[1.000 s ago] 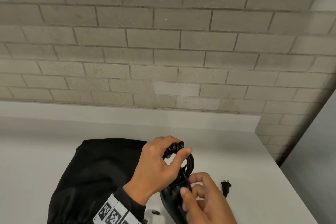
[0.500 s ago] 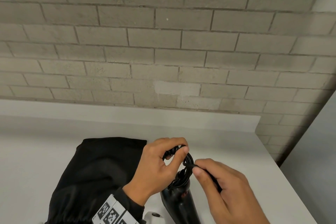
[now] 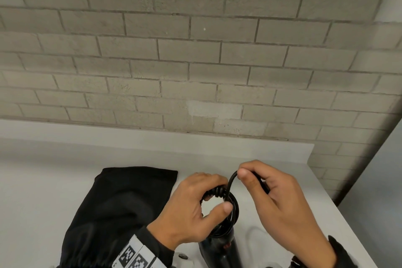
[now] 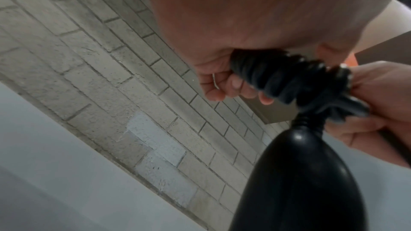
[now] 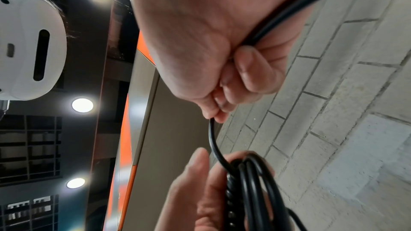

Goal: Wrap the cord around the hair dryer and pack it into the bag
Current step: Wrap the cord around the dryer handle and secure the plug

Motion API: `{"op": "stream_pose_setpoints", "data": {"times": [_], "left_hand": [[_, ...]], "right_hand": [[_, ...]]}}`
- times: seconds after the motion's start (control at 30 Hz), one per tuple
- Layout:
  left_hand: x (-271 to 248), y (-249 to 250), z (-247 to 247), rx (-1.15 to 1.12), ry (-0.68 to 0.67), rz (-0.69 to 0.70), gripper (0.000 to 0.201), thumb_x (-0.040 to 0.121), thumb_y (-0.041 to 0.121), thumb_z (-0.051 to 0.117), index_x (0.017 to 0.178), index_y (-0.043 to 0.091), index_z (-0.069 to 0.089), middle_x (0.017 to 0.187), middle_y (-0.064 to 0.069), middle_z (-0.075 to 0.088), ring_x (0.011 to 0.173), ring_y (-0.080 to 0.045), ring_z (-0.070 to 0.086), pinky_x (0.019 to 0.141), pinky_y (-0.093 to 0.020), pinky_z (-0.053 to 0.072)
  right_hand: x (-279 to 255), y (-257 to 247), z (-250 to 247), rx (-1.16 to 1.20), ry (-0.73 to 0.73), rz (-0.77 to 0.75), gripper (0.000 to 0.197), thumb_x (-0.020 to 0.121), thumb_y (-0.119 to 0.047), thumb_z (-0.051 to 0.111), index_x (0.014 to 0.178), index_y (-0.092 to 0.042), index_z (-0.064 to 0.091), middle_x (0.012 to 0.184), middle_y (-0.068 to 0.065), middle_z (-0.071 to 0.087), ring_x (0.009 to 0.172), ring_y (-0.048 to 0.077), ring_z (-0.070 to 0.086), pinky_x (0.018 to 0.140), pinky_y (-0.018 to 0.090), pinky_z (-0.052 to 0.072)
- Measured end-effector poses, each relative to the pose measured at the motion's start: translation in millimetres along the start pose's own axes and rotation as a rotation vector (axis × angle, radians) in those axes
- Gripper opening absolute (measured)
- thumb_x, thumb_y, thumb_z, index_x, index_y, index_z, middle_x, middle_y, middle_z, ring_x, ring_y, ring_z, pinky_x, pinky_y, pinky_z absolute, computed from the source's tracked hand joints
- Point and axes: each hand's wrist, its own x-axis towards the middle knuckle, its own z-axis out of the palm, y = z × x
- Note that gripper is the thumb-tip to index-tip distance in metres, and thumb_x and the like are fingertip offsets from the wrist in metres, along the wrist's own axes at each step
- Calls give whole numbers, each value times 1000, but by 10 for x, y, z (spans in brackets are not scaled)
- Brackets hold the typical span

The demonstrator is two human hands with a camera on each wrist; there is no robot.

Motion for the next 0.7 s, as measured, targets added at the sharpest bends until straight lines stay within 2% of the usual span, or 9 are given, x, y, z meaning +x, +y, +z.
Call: {"op": "stream_pose_setpoints", "data": {"times": [0.07,0.13,0.2,0.3,0.4,0.47,0.6,0.67,0.7], "left_hand": [[6,5,6,25,0,19,21,88,46,61,99,28,60,73,11,52,67,-10,48,66,-27,42],[12,4,19,50,12,24,17,88,41,65,98,30,59,72,12,53,67,-8,48,66,-27,44],[10,-9,26,73,29,33,14,91,42,63,95,29,58,72,14,51,68,-6,47,65,-23,42],[-4,-28,42,68,50,32,23,95,45,56,90,23,60,72,12,52,69,-8,47,64,-25,43],[-31,-30,69,45,82,13,29,97,49,52,88,23,60,73,12,50,69,-10,48,62,-29,44],[-49,-36,81,25,103,-18,27,97,51,52,89,26,59,74,13,51,70,-12,50,61,-31,45],[-63,-24,88,-26,146,-66,19,94,52,56,97,33,59,80,15,56,73,-13,55,63,-25,47],[-59,-16,84,-62,164,-123,27,91,54,59,113,38,56,78,15,56,72,-12,57,66,-20,47],[-58,-15,79,-62,164,-145,34,90,55,59,121,41,53,78,15,57,73,-12,58,67,-19,47]], "right_hand": [[27,3,3,2,-4,-6,20,96,-28,55,79,-24,64,57,-11,49,50,4,39,50,11,31],[47,20,-1,5,1,-10,20,95,-28,55,79,-23,64,58,-9,49,50,4,39,50,12,31],[67,58,-10,21,20,17,20,95,-30,55,79,-23,65,60,-5,53,50,3,39,50,13,32],[73,199,15,75,59,79,20,94,-31,54,81,-23,68,59,-9,53,49,3,43,52,10,32],[24,382,98,147,57,137,19,95,-33,53,86,-25,68,57,-4,52,49,4,41,51,16,35],[-36,468,164,219,46,193,12,94,-34,52,91,-29,63,58,1,56,47,8,40,50,21,36],[-165,573,327,287,53,242,11,96,-26,54,90,-28,62,70,1,63,51,15,42,51,29,38],[-212,585,402,321,40,279,13,96,-24,55,94,-27,67,78,1,64,58,16,47,56,29,41],[-229,576,428,359,29,307,15,96,-24,54,95,-28,68,81,6,64,62,17,47,58,29,42]]}}
